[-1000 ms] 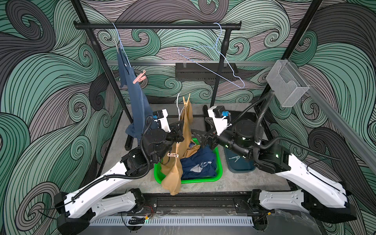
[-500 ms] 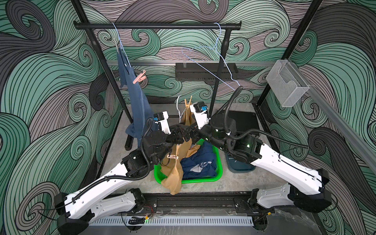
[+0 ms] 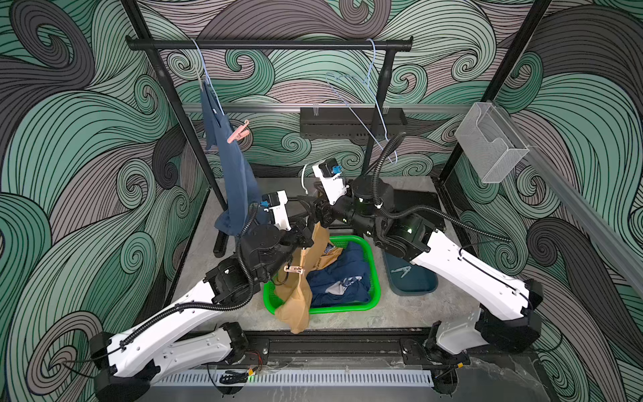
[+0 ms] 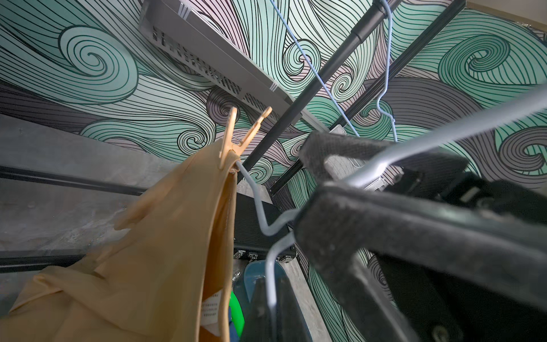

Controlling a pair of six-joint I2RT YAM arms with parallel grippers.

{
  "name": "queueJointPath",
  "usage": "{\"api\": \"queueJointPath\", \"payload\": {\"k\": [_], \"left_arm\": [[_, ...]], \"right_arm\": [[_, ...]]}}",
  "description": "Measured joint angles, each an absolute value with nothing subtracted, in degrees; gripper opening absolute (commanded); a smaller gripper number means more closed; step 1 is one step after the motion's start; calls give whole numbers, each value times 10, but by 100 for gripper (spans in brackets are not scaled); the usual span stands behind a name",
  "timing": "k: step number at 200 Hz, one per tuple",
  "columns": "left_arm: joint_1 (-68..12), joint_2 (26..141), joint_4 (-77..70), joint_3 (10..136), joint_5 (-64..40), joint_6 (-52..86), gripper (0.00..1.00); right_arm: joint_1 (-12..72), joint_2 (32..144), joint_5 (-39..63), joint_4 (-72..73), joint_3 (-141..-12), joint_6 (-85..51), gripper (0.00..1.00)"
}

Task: Remove the clothespins securing t-shirts to the hanger
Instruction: Pick up the hanger from the clothes rail.

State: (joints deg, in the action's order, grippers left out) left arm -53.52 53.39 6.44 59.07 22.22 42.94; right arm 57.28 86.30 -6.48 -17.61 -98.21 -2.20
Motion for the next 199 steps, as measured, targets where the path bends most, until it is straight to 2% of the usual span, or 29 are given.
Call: {"api": "queueJointPath", "payload": {"k": [32,50,58,79,119,160,199], "left_arm": [[-538,534,65,590,222,431,0],[-538,533,65,590,222,431,19],[-538,532,63,590,223,431,26],[-538,526,62,590,223,432,36],[-538,505,55,577,231,434,47],[-530,455,16,538,222,440,56],[-477,454,-84,506,118,477,61]], "right_arm": [[573,870,-52,-176,-987,-11,16],[573,868,-48,-177,-987,-6,5],[573,865,-49,-178,-984,-2,4],[571,857,-45,-178,-972,-3,2],[557,838,-28,-172,-951,-2,0],[463,802,100,-130,-902,-42,0],[410,795,234,-91,-899,-86,0]]}}
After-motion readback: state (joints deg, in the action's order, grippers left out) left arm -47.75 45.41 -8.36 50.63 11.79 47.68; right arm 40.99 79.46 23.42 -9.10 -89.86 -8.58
